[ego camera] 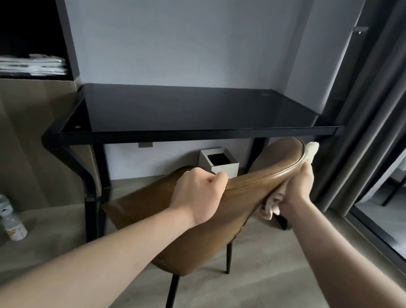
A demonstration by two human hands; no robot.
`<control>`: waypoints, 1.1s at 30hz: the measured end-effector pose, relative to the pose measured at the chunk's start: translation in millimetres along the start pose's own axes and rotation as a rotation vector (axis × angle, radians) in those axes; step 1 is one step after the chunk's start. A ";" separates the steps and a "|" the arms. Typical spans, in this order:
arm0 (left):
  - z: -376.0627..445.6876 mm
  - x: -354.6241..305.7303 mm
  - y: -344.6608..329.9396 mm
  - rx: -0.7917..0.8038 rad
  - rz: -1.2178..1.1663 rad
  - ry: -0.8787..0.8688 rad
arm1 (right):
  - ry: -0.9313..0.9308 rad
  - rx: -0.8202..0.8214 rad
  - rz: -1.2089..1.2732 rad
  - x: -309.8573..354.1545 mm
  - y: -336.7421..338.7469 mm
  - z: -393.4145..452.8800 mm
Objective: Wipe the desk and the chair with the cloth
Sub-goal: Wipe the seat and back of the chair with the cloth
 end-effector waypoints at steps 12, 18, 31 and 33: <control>-1.2 -5.2 5.7 -0.006 0.034 0.070 | -0.186 -0.043 0.016 -55.8 8.8 -60.4; -8.0 -9.9 11.5 -0.010 0.026 0.116 | -0.077 -0.024 -0.058 -110.2 7.2 -103.1; -3.5 -1.6 3.9 -0.029 0.033 0.048 | -0.177 -0.043 0.007 -38.5 10.5 -11.3; -1.5 -0.1 2.0 -0.035 0.033 0.019 | -0.153 -0.052 -0.014 -31.9 8.7 3.3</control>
Point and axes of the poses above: each hand's wrist, its own z-axis towards the middle knuckle, its own y-axis out of the back of the hand, x = y × z, the point moved 4 cm from there along z, towards the middle knuckle, and after that the axes turned 9 degrees about z, right-handed, at the moved point
